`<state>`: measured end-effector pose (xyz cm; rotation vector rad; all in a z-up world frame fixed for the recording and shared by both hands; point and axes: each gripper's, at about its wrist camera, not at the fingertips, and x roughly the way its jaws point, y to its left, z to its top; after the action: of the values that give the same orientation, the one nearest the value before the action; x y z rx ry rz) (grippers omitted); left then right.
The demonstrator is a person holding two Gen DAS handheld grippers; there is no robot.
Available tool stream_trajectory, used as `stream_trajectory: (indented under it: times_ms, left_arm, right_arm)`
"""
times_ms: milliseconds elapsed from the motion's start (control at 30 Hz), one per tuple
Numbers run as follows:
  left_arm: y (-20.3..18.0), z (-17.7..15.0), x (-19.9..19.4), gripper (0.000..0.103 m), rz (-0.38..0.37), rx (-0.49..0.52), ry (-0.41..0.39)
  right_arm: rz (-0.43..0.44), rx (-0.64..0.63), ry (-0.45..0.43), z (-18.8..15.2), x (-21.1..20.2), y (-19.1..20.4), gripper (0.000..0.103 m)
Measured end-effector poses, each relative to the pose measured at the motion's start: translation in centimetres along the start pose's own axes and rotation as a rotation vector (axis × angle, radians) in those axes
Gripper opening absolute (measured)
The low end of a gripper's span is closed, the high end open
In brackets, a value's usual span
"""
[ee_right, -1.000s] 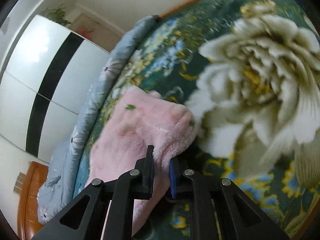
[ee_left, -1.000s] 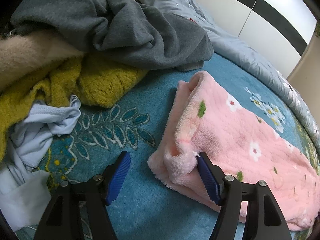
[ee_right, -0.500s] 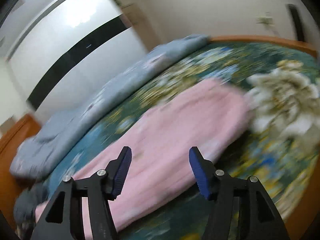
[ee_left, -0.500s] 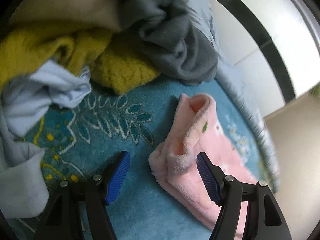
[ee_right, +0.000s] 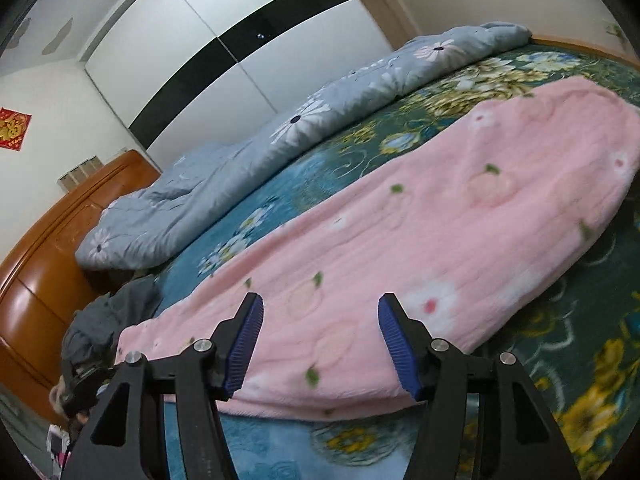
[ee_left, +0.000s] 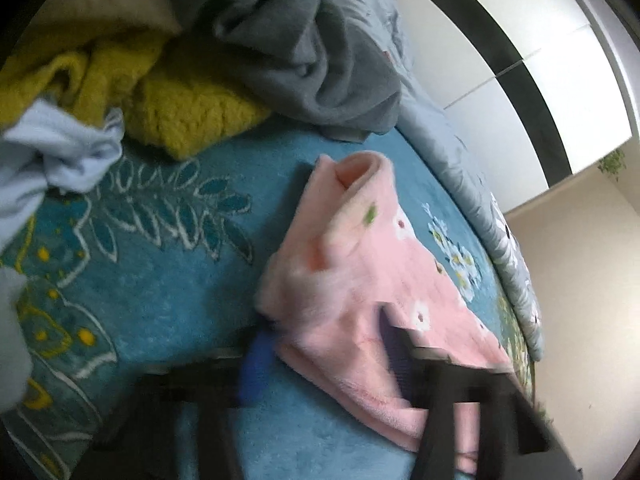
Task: Fold clothes
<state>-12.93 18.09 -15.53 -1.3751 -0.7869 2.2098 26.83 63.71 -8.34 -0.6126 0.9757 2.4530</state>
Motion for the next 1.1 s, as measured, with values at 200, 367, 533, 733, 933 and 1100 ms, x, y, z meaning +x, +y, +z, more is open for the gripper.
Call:
stream_trajectory:
  times_ms: [200, 367, 533, 733, 933, 1100]
  left_arm:
    - [-2.0, 0.1, -0.4, 0.013, 0.023, 0.035, -0.071]
    - [-9.1, 0.2, -2.9, 0.013, -0.042, 0.227, -0.139]
    - [-18.7, -2.8, -2.5, 0.013, -0.195, 0.42, -0.11]
    - [-28.8, -10.2, 1.1, 0.013, -0.395, 0.591, 0.05]
    - [-32.9, -19.4, 7.2, 0.013, -0.4, 0.749, 0.287]
    - [-30.9, -23.8, 10.8, 0.013, -0.312, 0.739, 0.426]
  right_arm:
    - [0.023, 0.056, -0.013, -0.8, 0.3, -1.8, 0.061]
    - [0.024, 0.129, -0.039, -0.8, -0.2, -4.1, 0.061]
    - [0.035, 0.189, -0.064, -0.8, -1.1, -6.1, 0.061]
    - [0.031, 0.213, -0.083, -0.7, -2.0, -7.3, 0.061]
    - [-0.003, 0.233, -0.091, -0.9, -3.0, -8.6, 0.061]
    - [-0.037, 0.244, -0.085, -1.2, -3.7, -9.4, 0.061]
